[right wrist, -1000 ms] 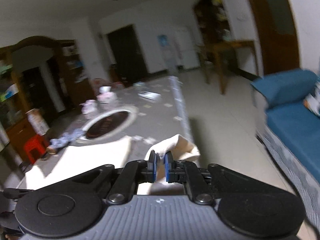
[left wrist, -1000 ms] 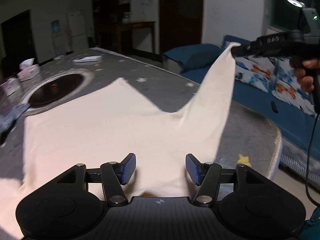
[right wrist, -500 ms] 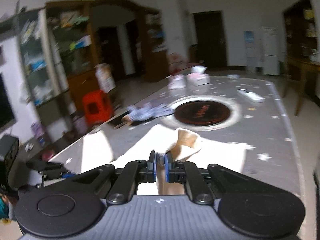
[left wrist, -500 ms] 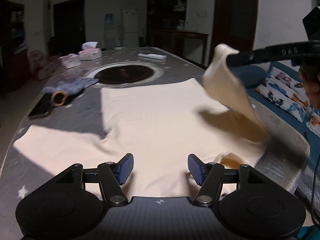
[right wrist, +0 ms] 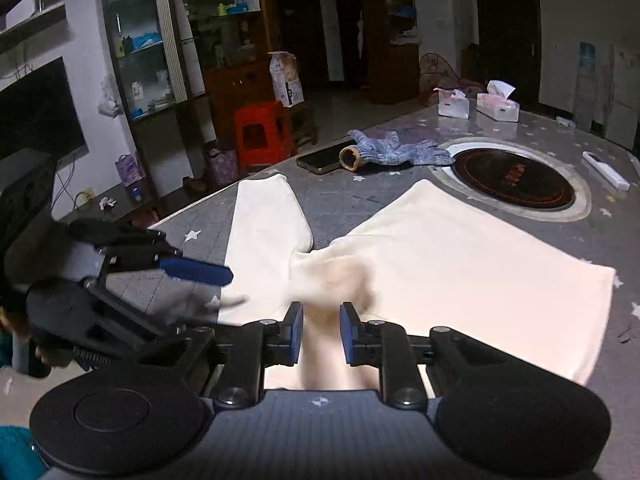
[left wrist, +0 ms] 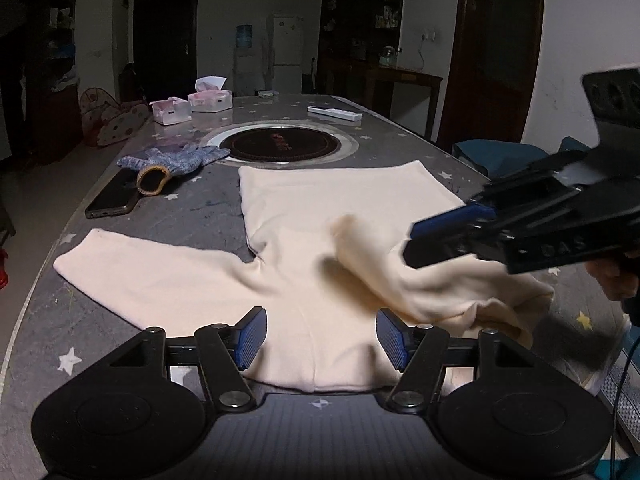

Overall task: Fold clothes
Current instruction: 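Fold the lifted sleeve across the sweatshirt body with the right gripper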

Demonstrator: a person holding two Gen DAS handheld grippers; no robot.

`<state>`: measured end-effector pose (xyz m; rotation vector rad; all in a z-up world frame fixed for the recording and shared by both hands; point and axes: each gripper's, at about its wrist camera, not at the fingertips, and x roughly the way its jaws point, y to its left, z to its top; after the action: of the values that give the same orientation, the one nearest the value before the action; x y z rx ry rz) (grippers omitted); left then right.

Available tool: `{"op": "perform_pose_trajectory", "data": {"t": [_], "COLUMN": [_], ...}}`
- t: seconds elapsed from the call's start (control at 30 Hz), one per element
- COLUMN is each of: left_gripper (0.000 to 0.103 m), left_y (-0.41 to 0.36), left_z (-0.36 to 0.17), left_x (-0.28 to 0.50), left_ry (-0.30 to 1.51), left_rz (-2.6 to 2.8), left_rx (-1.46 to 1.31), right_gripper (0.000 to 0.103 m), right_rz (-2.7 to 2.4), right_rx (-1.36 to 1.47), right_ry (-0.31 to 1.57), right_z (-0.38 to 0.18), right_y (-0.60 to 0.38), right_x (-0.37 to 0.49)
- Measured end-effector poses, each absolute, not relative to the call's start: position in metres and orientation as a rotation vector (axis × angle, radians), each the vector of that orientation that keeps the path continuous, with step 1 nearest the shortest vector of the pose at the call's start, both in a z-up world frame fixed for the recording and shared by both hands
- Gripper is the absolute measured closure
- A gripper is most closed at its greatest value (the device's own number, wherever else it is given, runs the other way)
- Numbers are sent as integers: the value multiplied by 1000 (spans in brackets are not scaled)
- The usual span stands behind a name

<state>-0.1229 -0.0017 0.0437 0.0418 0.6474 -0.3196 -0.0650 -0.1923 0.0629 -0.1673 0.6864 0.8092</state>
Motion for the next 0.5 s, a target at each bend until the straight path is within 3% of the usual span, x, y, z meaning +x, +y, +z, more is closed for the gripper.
{"op": "perform_pose_trajectory", "data": {"t": [0.5], "left_gripper": [40], "left_y": [-40], "left_z": [38], "left_x": [-97], "left_ry": [666], "left_rz": [-427], "left_rx": [66], "right_gripper": [84], "right_rz": [549], "right_rx": [-167], "right_ry": [844], "right_z": [33], "right_y": [-300], "right_x": [-77]}}
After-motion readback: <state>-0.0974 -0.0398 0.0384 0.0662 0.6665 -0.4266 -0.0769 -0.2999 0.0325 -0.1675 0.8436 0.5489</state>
